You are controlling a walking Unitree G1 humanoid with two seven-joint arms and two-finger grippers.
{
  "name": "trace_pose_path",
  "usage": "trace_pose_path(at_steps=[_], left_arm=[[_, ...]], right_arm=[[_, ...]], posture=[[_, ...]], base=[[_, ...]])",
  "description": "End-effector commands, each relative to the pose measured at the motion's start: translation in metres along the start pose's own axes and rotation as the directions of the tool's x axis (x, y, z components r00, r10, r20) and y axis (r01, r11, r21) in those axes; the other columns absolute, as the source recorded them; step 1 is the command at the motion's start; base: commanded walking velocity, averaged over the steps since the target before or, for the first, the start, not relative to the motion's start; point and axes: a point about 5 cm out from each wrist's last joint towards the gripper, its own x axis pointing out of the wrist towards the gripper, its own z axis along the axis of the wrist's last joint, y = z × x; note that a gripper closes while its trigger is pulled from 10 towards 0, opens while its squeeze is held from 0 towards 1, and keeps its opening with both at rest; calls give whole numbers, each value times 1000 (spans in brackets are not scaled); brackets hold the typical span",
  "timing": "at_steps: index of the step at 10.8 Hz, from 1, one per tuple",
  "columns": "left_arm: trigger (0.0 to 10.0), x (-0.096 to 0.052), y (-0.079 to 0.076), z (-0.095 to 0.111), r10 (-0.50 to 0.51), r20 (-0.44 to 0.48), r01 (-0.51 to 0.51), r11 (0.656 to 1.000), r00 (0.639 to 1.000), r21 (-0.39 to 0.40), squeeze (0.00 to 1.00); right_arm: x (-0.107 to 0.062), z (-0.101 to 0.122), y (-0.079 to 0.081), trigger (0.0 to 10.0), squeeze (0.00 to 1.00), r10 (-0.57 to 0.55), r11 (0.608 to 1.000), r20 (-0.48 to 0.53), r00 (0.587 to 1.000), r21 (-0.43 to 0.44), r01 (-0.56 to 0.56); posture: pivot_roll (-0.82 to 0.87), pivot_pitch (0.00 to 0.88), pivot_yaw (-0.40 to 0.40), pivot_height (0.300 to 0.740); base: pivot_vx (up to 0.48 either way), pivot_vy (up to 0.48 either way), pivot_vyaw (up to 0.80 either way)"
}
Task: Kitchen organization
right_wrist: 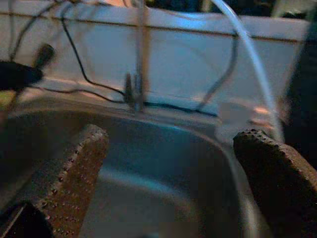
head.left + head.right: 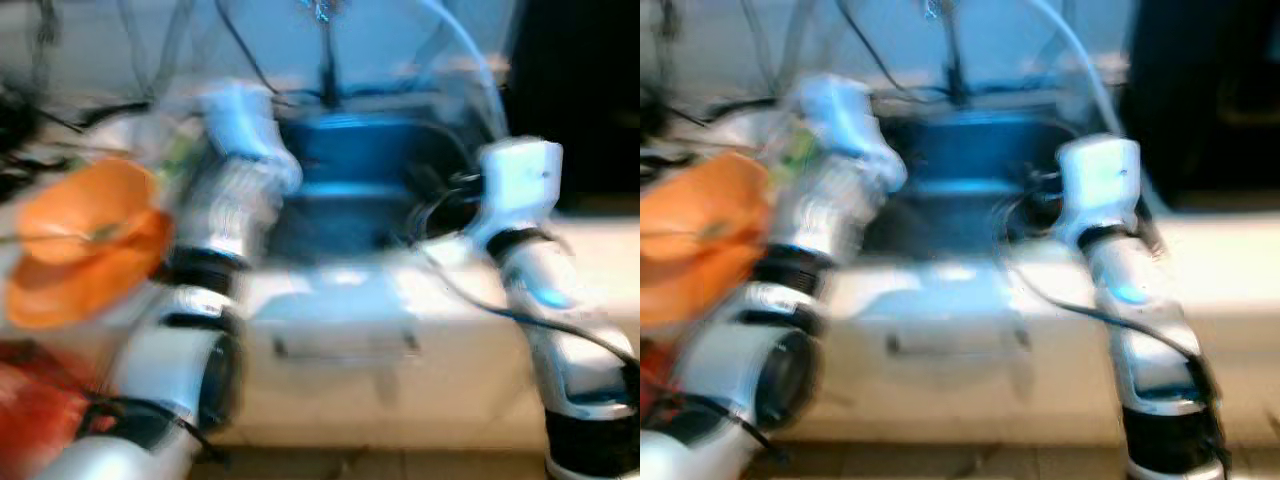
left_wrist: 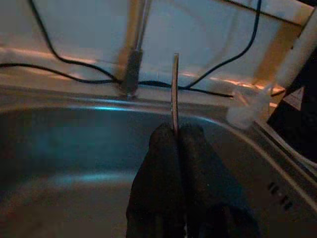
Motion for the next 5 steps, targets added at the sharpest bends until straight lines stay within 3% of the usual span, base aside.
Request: trace_pose_path(at_steps=[1,2,3,5], left_arm=[[6000,-4,19,12,56,30,-56,998,998,10,0],[6588,-4,19,12,57,28,-57,998,998,12,0],[10000,-4,18,12,41,35,-42,999,999,5,0],[10000,-5,19,11,44,33,-44,999,998,2,0]], right_arm=[[2,7,11,10000,0,46,999,32,998,9,-47],[2,6,11,10000,0,47,999,30,998,9,-47],[2,6,12,10000,0,47,999,30,998,9,-48],[1,5,11,10000,0,47,999,27,999,9,-47]], posture=[[-130,0,107,740],[-130,0,107,740],[-130,0,107,740],[-132,0,109,740]], base=[[446,0,0],[442,0,0],[0,0,0],[0,0,0]])
